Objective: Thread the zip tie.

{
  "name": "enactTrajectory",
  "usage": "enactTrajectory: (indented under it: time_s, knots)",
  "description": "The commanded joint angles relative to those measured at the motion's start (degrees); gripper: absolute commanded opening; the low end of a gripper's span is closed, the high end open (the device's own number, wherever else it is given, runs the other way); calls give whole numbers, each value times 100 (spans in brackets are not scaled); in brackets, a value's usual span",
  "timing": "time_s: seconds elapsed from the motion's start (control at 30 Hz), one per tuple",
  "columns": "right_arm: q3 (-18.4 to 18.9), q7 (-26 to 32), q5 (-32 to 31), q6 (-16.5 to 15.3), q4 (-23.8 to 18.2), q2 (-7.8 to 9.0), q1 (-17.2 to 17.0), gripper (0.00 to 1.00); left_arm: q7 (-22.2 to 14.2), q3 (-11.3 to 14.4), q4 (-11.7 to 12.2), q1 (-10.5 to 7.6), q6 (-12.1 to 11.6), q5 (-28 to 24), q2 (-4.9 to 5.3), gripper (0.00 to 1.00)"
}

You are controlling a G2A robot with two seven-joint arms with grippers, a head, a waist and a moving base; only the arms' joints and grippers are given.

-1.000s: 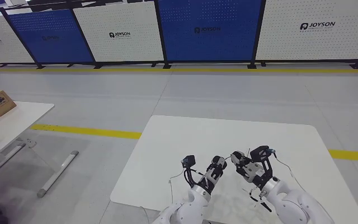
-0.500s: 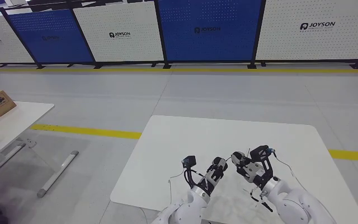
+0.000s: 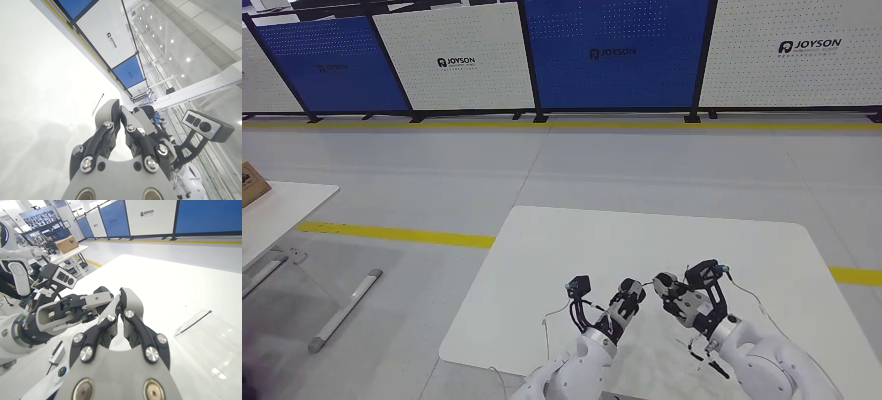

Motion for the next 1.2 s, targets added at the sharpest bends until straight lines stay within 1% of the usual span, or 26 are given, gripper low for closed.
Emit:
enactTrajectory:
  time_s: [0.0,0.03,0.07,0.1,0.13,0.2,0.27,0.6,0.67,0.77,0.8,0.83,0.87,1.17]
  knots:
    - [-11,6,-7,0,9,-2,17,9,-18,0,-10,1,0,-12,1,0]
    - [-16,8,-6,0,13,-3,24,13,-27,-2,-15,3,-2,-17,2,0]
    - [-22,18,-9,0,20,-5,34,19,-33,-5,-19,6,-7,-21,3,0]
    - [-27,27,-12,0,23,-7,42,22,-34,-8,-22,9,-11,-25,4,0]
    - [-31,32,-15,0,26,-8,47,23,-32,-11,-23,11,-13,-31,4,0]
    - [-37,38,-21,0,35,-12,58,24,-24,-18,-28,13,-10,-44,5,0]
    - [-42,38,-31,0,41,-16,63,22,-15,-21,-30,15,-6,-52,5,0]
    - [-19,-35,-89,0,70,-28,25,22,28,-20,3,-10,53,-115,-5,0]
    - [17,-89,-78,0,76,-27,-3,19,34,-17,2,-9,52,-118,-6,0]
    - [69,-161,-44,0,73,-22,-44,10,35,-8,-4,-1,46,-103,-5,0]
    - [84,-172,-28,0,75,-20,-56,9,33,-8,-4,0,42,-104,-5,0]
    - [95,-176,-17,0,75,-17,-64,3,31,-7,-4,1,39,-105,-5,0]
    - [106,-184,2,0,78,-15,-74,0,28,-3,-2,1,37,-105,-5,0]
    - [105,-210,13,0,61,1,-82,0,33,25,34,-19,42,-69,-8,0]
